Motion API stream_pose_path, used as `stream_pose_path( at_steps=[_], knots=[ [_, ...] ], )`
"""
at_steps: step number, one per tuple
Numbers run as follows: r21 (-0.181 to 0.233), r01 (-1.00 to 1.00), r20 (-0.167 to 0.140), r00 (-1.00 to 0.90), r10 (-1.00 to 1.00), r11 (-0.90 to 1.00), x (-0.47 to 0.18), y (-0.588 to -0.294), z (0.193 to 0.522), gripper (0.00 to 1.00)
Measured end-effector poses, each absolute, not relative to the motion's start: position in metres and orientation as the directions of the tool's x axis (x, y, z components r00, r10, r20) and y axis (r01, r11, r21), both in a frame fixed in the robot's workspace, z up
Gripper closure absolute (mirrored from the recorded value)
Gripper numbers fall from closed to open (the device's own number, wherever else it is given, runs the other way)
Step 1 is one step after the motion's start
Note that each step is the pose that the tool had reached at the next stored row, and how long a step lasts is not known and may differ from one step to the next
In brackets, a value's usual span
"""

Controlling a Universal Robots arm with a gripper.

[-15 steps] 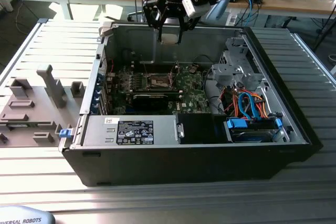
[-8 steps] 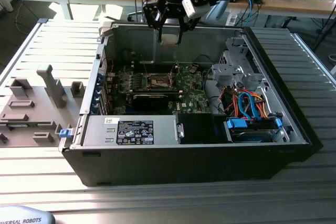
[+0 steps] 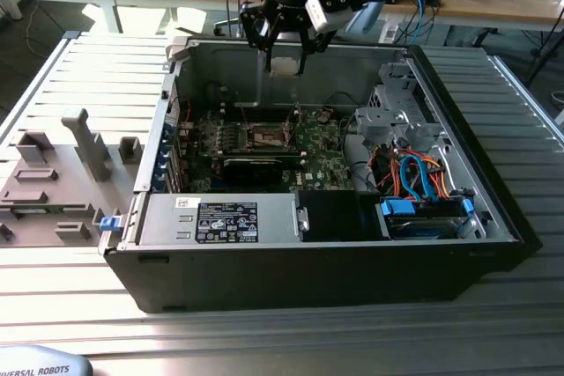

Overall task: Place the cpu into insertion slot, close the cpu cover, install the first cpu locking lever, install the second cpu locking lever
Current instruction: 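Place the cpu into insertion slot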

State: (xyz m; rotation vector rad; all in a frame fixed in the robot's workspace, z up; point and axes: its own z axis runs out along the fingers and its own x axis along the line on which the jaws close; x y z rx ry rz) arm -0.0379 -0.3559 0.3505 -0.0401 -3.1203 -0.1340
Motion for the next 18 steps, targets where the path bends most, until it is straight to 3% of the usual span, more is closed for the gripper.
stream_pose_path(
  at_steps=[18],
  knots=[
    [0.085,0.026,0.019,-1.000,0.025,0.996,-0.0379,-0.3559,0.3463,0.46]
  ],
)
